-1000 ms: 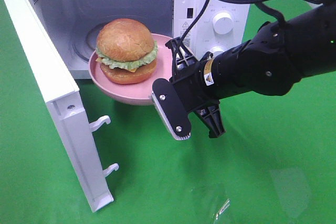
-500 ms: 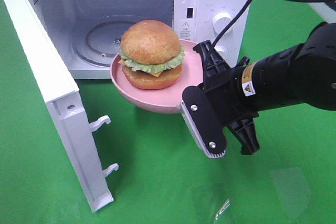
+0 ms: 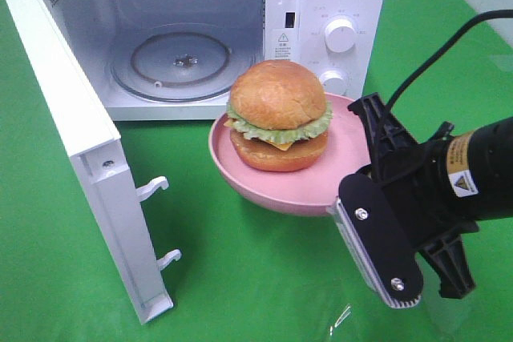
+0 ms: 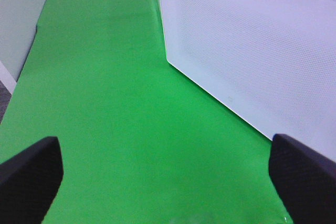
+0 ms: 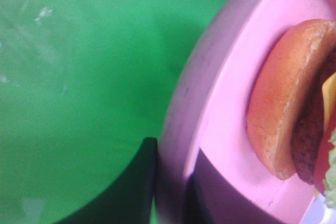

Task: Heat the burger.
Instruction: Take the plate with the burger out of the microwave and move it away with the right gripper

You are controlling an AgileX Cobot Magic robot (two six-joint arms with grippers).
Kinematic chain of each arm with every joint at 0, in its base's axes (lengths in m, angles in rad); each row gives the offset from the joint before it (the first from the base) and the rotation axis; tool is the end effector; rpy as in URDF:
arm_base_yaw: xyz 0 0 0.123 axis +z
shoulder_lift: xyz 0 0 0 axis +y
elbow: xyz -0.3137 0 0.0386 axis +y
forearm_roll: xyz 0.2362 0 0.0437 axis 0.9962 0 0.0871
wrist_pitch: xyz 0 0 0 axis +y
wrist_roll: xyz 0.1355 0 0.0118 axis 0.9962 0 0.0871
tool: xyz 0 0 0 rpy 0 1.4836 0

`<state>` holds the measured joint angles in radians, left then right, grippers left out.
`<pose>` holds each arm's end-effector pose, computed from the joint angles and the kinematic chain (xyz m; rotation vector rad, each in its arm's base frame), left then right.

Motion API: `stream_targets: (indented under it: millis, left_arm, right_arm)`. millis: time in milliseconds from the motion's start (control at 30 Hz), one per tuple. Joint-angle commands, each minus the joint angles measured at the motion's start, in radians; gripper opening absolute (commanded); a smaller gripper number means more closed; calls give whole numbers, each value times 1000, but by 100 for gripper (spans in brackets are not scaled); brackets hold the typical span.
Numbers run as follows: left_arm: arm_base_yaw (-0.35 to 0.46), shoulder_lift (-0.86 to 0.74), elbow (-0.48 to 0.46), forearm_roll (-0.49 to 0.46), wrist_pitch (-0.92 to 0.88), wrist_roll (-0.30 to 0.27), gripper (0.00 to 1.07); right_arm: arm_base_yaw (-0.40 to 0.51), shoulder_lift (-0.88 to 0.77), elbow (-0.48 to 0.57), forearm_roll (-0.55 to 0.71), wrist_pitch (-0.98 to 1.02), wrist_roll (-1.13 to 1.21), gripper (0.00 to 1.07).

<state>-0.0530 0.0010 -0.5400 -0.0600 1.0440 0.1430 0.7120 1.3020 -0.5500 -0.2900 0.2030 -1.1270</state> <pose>-0.0096 -0.0066 0.2656 0.1980 1.9774 -0.0128 0.1905 0.1540 0.2034 -2.1400 1.2248 -0.3806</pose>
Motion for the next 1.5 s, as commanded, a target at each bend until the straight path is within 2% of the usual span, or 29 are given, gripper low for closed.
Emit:
stream_targets:
  millis: [33,367,433,533,567,800,900,933,1167,1500]
  left_arm:
    - [2,-1,1,3,-5,-4,100]
    - [2,-1,1,3,-5,-4,100]
    - [2,-1,1,3,-5,-4,100]
    - [2,-1,1,3,-5,-4,100]
    - [2,-1,1,3,-5,-4,100]
    - [2,-1,1,3,-5,-4,100]
    - [2,-1,1,3,-5,-4,100]
    - [2,-1,1,3,-5,-4,100]
    - [2,-1,1,3,-5,-4,100]
    - [2,-1,1,3,-5,-4,100]
  right_arm:
    - [0,-91,30,-14,7,12,0]
    - [0,-249,89,-101,138,171,0]
    - [0,-291,89,-160,232,287,0]
    - [0,-296,89,-199,262,364,0]
    - [0,-296,89,-246,288,455,0]
    - [0,-295,88,-399,374,716,0]
    - [0,-295,88,-423,394,792,0]
    - [0,-295,88,-453,433,899,0]
    - [0,-295,88,-469,512,1067,0]
    - [0,-295,86,-490,602,1182,0]
